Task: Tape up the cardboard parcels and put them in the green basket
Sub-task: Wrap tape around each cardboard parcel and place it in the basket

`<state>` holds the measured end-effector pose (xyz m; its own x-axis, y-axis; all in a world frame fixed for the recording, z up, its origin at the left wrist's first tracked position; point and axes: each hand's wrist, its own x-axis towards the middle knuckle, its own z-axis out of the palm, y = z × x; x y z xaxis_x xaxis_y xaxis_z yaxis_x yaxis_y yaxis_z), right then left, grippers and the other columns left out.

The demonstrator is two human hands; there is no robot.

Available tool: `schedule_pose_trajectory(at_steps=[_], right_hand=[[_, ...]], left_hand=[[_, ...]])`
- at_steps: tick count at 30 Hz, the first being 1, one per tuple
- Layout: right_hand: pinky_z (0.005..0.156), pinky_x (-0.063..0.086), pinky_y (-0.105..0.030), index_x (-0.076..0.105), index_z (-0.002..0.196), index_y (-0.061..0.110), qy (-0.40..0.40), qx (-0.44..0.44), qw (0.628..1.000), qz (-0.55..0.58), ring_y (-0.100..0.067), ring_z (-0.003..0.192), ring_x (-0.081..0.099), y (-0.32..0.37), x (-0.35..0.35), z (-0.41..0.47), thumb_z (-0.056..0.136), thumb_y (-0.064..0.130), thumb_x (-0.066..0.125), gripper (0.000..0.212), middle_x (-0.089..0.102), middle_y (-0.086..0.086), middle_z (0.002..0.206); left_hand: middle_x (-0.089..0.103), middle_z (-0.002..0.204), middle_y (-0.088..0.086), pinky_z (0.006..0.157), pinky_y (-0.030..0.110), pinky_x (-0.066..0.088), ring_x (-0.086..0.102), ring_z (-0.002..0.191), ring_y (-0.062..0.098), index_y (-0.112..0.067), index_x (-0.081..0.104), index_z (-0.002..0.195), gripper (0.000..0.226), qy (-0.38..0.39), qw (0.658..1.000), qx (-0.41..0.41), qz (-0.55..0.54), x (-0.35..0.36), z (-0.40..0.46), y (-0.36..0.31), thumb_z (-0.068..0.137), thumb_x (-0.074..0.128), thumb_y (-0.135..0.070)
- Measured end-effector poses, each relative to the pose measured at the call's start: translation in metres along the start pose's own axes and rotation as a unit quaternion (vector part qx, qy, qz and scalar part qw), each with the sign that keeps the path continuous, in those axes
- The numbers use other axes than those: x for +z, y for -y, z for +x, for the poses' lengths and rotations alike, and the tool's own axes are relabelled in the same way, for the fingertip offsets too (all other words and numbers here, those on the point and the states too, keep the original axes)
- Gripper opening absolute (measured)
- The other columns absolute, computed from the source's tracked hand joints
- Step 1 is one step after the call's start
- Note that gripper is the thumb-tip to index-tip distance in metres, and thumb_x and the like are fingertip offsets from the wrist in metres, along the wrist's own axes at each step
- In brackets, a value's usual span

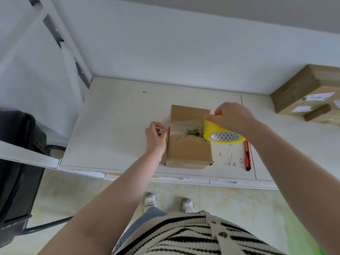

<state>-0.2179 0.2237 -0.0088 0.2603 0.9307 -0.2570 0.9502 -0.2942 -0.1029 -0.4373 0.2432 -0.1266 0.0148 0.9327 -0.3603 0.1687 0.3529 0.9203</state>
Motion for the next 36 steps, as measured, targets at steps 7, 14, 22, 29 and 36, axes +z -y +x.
schedule_pose_trajectory(at_steps=[7, 14, 22, 29, 36], right_hand=[[0.050, 0.027, -0.023, 0.064, 0.070, 0.023, -0.004, 0.004, 1.000, -0.001, -0.008, 0.059, 0.051, -0.001, 0.001, -0.001, 0.087, 0.068, 0.048, 0.051, 0.057, 0.004, 0.061], [0.051, 0.027, -0.024, 0.064, 0.068, 0.023, -0.010, 0.008, 1.000, -0.001, -0.009, 0.059, 0.051, -0.003, 0.004, -0.001, 0.087, 0.068, 0.047, 0.052, 0.057, 0.003, 0.061], [0.052, 0.029, -0.024, 0.056, 0.068, 0.024, 0.000, 0.000, 1.000, -0.023, -0.010, 0.061, 0.049, 0.007, 0.002, -0.004, 0.090, 0.067, 0.045, 0.049, 0.054, 0.004, 0.062], [0.052, 0.029, -0.025, 0.052, 0.061, 0.026, 0.011, -0.012, 1.000, 0.004, -0.010, 0.060, 0.051, 0.000, -0.002, -0.008, 0.082, 0.077, 0.045, 0.055, 0.054, 0.005, 0.061], [0.050, 0.028, -0.026, 0.054, 0.056, 0.013, -0.010, -0.049, 0.999, -0.014, -0.015, 0.052, 0.047, -0.031, -0.010, -0.011, 0.078, 0.078, 0.048, 0.069, 0.045, 0.001, 0.052]], left_hand=[[0.037, 0.105, 0.003, 0.081, 0.020, 0.037, 0.047, 0.080, 0.010, -0.015, 0.056, 0.091, 0.009, 0.038, 0.980, 0.127, 0.145, -0.005, 0.006, 0.009, 0.100, 0.054, -0.013], [0.048, 0.097, 0.006, 0.082, 0.039, 0.045, 0.052, 0.088, 0.026, -0.012, 0.059, 0.077, 0.035, 0.056, 0.967, 0.144, 0.201, -0.008, 0.007, 0.003, 0.104, 0.045, -0.029], [0.050, 0.106, 0.004, 0.088, 0.036, 0.025, 0.047, 0.103, 0.025, -0.013, 0.061, 0.087, 0.036, 0.024, 0.917, 0.161, 0.363, -0.001, 0.010, 0.002, 0.104, 0.041, -0.037], [0.052, 0.111, 0.004, 0.091, 0.040, 0.026, 0.047, 0.107, 0.027, -0.020, 0.053, 0.089, 0.043, 0.041, 0.909, 0.100, 0.403, 0.003, 0.004, 0.003, 0.102, 0.030, -0.054], [0.054, 0.114, 0.006, 0.096, 0.044, 0.029, 0.046, 0.110, 0.029, -0.021, 0.050, 0.086, 0.044, 0.059, 0.892, 0.078, 0.441, 0.006, 0.000, 0.000, 0.103, 0.024, -0.052]])
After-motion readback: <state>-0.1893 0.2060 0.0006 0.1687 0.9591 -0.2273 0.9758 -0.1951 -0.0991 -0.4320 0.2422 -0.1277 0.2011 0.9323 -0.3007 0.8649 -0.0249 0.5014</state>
